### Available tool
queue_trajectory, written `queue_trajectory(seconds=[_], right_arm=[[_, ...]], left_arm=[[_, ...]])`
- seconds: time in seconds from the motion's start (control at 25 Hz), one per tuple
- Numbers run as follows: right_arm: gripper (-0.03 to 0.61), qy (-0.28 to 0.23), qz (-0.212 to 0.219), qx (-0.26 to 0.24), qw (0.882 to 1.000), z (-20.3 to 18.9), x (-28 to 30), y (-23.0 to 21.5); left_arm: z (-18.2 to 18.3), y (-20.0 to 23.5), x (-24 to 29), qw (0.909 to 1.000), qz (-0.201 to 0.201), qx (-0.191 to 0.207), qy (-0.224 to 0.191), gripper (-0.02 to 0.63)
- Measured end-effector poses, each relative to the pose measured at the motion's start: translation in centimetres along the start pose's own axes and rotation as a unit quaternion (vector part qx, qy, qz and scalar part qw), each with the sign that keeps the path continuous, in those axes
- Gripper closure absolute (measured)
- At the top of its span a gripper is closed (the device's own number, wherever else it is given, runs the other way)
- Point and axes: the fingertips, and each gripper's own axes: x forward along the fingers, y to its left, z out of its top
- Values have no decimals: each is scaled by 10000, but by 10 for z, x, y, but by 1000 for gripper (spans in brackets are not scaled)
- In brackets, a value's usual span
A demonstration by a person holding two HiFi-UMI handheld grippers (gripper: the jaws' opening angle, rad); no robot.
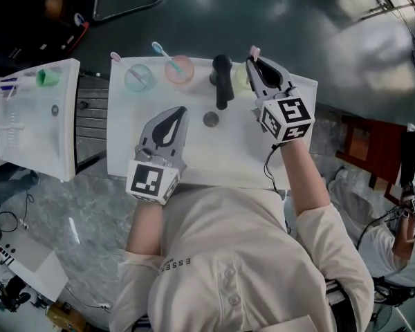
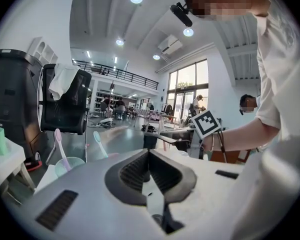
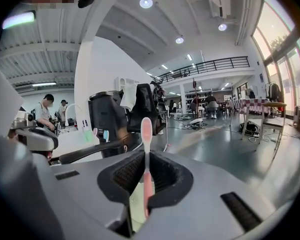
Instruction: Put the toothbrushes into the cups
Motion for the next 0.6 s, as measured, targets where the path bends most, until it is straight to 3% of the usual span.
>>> queue_trajectory(seconds=[0.16, 0.28, 0.6], right_arm=[[531, 332, 56, -98, 9994, -13, 3, 5], [410, 428, -25, -105, 9990, -16, 7, 5], [396, 233, -348, -165, 9990, 2, -11, 7]], left_arm=[[-2, 2, -1, 10000, 32, -50, 9, 609], [0, 7, -1, 10000, 11, -58, -4, 609], [12, 7, -8, 9998, -111, 96, -144, 609]])
